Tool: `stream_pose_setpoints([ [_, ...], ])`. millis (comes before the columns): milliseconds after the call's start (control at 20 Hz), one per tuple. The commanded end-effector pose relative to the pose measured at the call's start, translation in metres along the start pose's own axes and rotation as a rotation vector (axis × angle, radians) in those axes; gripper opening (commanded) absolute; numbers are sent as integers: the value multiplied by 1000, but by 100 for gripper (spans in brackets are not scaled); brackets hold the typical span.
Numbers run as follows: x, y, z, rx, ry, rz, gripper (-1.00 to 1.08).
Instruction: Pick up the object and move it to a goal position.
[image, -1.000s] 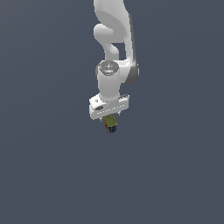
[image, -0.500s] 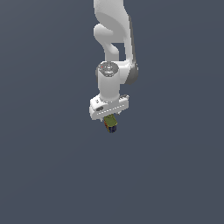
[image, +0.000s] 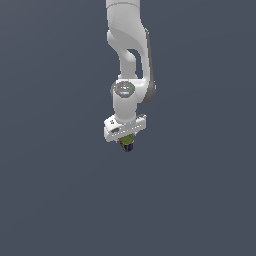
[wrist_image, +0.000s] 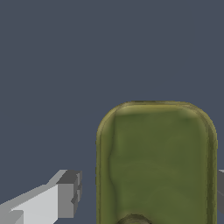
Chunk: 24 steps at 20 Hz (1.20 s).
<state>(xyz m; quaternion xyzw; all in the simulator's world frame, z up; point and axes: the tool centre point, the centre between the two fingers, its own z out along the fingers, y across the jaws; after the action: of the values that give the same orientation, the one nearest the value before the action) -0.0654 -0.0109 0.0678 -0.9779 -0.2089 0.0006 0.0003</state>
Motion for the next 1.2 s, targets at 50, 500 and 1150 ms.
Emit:
stream_pose_setpoints([
  [50, 1, 1, 8, -1, 1, 0, 100],
  [500, 1, 1, 9, -1, 1, 0, -100],
  [1150, 3, 7, -14, -1, 1, 0, -100],
])
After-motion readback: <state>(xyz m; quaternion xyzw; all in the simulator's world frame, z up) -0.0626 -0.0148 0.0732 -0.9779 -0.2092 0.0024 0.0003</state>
